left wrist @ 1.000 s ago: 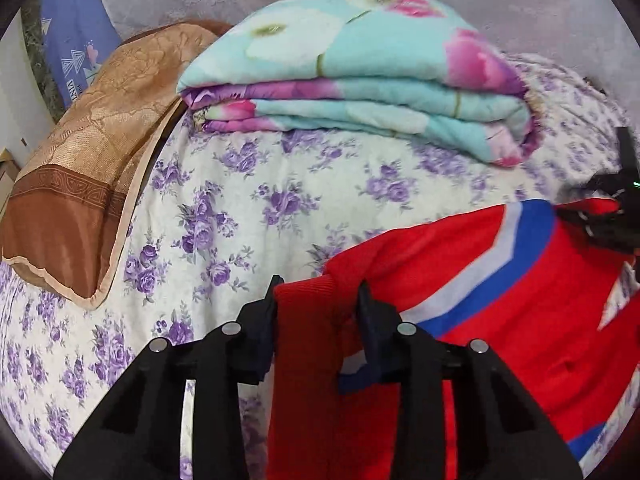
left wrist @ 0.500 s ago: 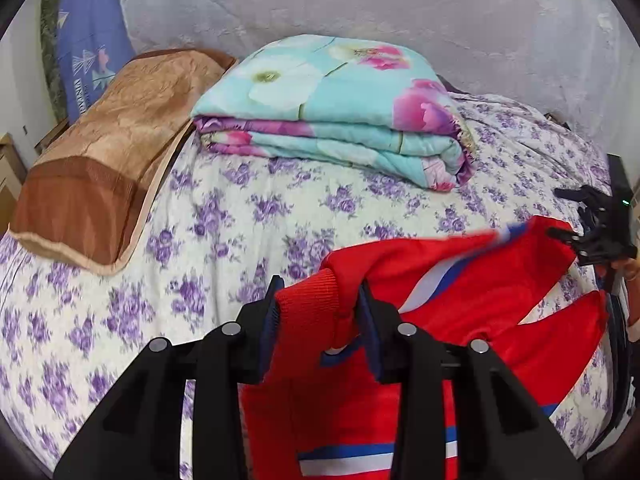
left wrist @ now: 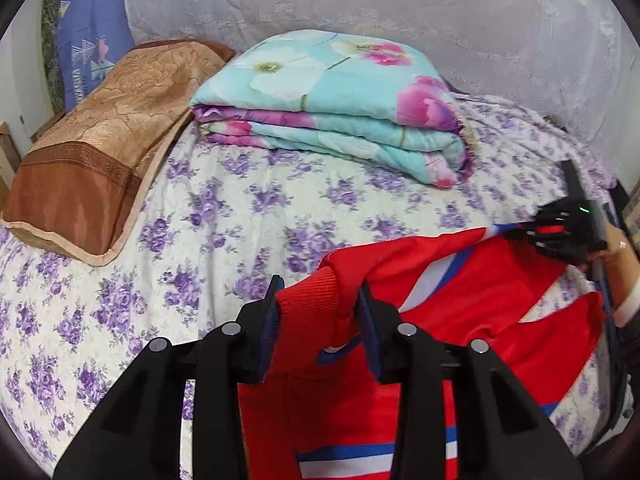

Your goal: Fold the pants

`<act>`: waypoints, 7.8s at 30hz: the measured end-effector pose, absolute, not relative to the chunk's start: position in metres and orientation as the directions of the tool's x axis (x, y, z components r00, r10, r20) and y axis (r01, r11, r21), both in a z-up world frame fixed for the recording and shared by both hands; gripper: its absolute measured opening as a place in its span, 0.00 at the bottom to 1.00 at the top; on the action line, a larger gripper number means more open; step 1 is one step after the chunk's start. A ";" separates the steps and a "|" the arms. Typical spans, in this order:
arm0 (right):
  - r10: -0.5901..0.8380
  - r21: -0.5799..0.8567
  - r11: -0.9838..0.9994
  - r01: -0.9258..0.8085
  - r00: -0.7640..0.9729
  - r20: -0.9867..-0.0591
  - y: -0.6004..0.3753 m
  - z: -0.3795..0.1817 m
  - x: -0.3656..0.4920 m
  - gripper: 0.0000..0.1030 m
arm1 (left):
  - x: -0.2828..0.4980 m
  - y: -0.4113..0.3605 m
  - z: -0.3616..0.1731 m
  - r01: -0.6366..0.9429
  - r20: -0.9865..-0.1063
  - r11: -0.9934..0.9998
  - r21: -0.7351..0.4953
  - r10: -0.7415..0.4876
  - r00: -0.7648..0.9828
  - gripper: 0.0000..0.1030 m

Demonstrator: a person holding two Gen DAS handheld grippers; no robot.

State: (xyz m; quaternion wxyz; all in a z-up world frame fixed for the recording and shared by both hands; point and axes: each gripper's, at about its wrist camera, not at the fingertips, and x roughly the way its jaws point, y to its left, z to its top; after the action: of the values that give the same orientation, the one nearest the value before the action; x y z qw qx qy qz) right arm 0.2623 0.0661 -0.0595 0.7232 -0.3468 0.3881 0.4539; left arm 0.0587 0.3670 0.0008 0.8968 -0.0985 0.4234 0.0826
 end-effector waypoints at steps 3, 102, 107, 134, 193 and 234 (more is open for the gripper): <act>0.495 -0.090 0.370 -0.925 0.278 -0.823 0.031 -0.023 0.242 0.03 | 0.059 0.372 0.002 -0.258 -0.781 0.956 -0.139 0.055 0.623 0.34; 0.576 0.466 0.816 -0.343 0.413 -0.705 -0.288 -0.075 0.103 0.46 | -0.019 0.222 -0.088 -0.522 -0.876 0.849 -0.085 0.186 0.445 0.95; 0.557 0.456 0.831 -0.319 0.476 -0.680 -0.293 -0.063 0.104 0.56 | -0.032 0.218 -0.080 -0.521 -0.861 0.841 -0.143 0.154 0.485 0.95; 0.270 0.125 0.961 -0.246 0.741 -0.614 -0.280 -0.035 0.095 0.52 | -0.015 0.145 -0.056 -0.383 -0.820 0.898 -0.216 0.046 0.570 0.95; 0.580 0.263 0.440 -0.858 0.048 -0.813 0.073 -0.069 0.105 0.12 | 0.016 0.218 -0.043 -0.385 -0.792 0.912 -0.144 0.127 0.597 0.95; 0.411 -0.039 0.601 -0.798 0.351 -0.842 0.015 -0.084 0.146 0.17 | 0.016 0.212 -0.095 -0.392 -0.884 0.918 -0.056 0.137 0.446 0.96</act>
State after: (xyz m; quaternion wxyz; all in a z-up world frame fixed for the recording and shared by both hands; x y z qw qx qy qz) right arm 0.1457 0.0151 -0.0840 0.7890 -0.2296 0.4217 0.3832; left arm 0.0160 0.2117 -0.0949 0.8408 -0.1273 0.5022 0.1573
